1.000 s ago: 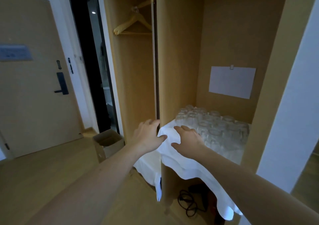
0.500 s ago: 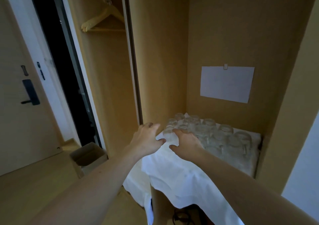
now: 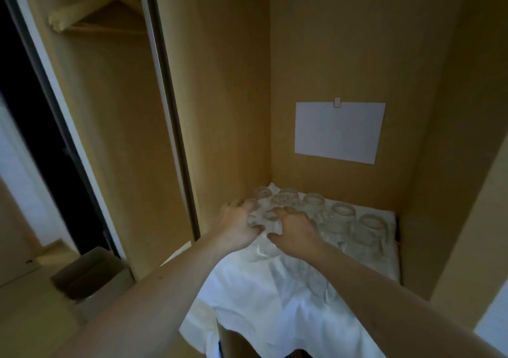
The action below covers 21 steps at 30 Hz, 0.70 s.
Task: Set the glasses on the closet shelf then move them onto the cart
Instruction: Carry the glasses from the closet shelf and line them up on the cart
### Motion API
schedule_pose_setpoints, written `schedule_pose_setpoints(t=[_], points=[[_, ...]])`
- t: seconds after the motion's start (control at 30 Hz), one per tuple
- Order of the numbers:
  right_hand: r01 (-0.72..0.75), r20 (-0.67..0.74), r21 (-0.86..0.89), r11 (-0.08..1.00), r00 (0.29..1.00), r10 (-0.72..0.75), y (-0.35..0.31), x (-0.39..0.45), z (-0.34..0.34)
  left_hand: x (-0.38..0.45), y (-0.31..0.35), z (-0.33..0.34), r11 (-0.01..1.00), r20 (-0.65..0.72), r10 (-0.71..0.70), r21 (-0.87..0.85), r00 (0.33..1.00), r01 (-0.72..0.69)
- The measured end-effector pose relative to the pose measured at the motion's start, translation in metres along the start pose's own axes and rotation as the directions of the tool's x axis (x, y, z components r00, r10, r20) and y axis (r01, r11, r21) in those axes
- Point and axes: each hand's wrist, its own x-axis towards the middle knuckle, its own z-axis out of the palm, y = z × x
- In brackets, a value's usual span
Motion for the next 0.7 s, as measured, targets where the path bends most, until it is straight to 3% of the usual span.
schedule_pose_setpoints(t=[0.27, 0.7], points=[[-0.2, -0.036, 0.02, 0.98, 0.979, 0.201, 0.007, 0.027, 0.002, 0.062, -0.011, 0.003, 0.98, 0.069, 0.2, -0.005, 0.977, -0.2], [-0.401, -0.115, -0.047, 0.915, 0.912, 0.394, -0.013, 0.063, 0.013, 0.136, -0.05, 0.005, 0.928, 0.121, 0.374, -0.06, 0.92, -0.369]])
